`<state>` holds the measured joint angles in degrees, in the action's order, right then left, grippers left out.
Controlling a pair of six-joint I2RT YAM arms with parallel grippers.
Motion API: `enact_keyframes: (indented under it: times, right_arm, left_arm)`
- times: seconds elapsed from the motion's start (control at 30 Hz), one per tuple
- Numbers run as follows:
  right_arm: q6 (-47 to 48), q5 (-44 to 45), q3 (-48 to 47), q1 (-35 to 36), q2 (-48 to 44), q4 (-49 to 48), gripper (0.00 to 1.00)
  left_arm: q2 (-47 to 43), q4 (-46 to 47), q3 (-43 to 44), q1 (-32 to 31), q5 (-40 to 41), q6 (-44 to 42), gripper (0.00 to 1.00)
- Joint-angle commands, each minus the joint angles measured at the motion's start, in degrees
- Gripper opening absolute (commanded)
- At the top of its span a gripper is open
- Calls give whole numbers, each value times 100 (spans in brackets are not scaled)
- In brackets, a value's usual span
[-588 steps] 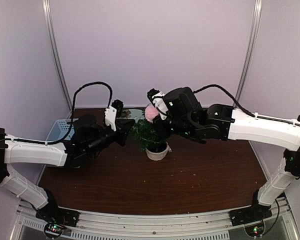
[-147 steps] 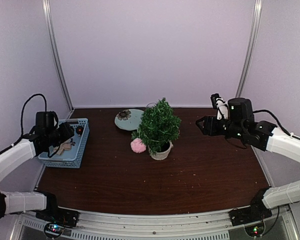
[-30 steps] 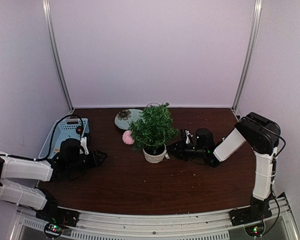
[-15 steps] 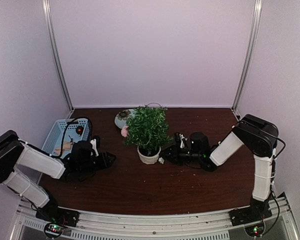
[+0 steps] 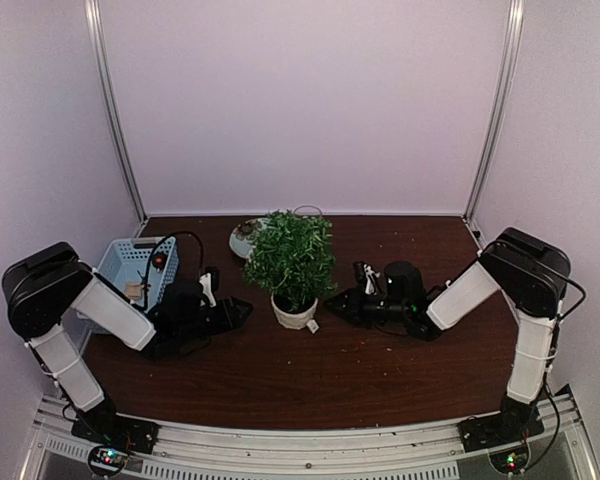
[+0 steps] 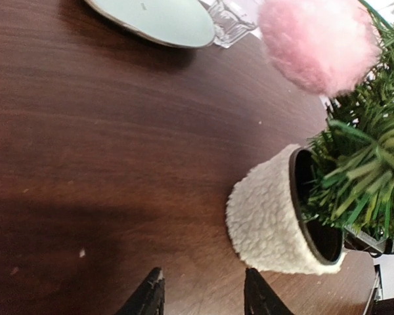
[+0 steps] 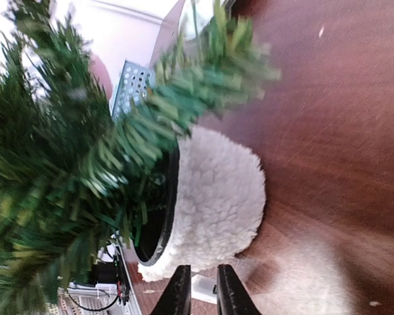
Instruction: Decorate the small christmas tree
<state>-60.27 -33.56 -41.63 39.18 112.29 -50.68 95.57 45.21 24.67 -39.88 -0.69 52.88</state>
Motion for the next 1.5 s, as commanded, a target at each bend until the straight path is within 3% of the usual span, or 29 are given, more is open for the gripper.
enact_keyframes:
  times: [0.0, 0.47, 0.9, 1.17, 1.47]
  right_arm:
    - [700, 206, 35, -207, -598, 741, 15]
    - [892, 27, -106, -556, -458, 777, 17]
    - [830, -158, -76, -732, -295, 472, 23]
    - [841, -186, 19, -782, -343, 364, 28]
    - [534, -294, 167, -777, -250, -83, 24]
  left_arm:
    - [374, 892, 303, -55, -259, 113, 41]
    - [1396, 1333, 1187, -134, -795, 162, 42]
    - [2192, 1236, 2071, -134, -1666, 62, 24]
    - [2512, 679, 2758, -134, -2323, -206, 25]
    - [2667, 457, 3116, -126, -2276, -219, 29]
